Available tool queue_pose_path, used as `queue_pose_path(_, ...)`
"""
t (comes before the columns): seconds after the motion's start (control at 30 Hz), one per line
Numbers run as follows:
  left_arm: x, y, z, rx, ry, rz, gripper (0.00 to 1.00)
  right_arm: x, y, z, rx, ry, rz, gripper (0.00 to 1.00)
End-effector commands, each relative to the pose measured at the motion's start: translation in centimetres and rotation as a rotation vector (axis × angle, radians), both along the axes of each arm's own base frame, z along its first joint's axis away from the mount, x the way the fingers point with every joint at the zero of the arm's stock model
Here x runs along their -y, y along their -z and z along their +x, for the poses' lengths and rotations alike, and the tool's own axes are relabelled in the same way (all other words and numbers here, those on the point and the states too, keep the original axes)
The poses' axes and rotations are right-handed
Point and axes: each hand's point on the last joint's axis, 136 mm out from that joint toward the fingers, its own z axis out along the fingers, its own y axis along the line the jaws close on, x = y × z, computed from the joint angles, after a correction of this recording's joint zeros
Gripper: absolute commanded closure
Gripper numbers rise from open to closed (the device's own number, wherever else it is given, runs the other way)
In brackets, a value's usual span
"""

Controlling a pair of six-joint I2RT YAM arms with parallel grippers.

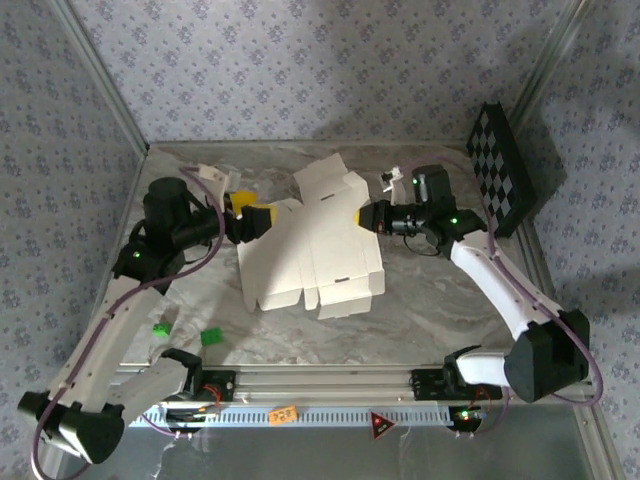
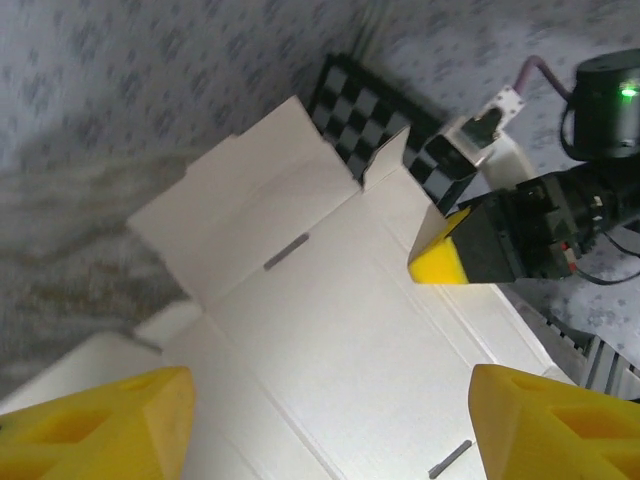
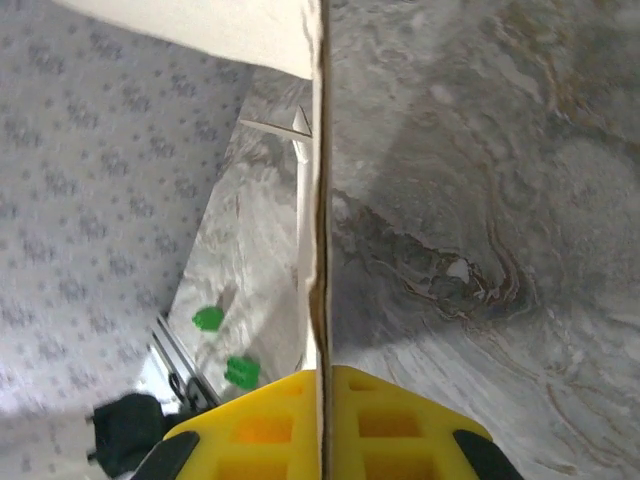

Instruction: Fold the paper box

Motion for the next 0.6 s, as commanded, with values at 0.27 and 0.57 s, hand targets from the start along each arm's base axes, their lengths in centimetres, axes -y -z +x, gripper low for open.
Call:
queue_pose_path(0.27,0.4,11.7,3.6,-0.381,-0.122,0.025,0.33,3.0,6.6,3.1,-0.252,0.130,0.017,1.00)
queue_pose_path(0.57,1.9,20.0,3.0,-0.626,-0.067,0.042,0.40,7.1,9.6,2.5,-0.276,0.112,-0.326,1.00)
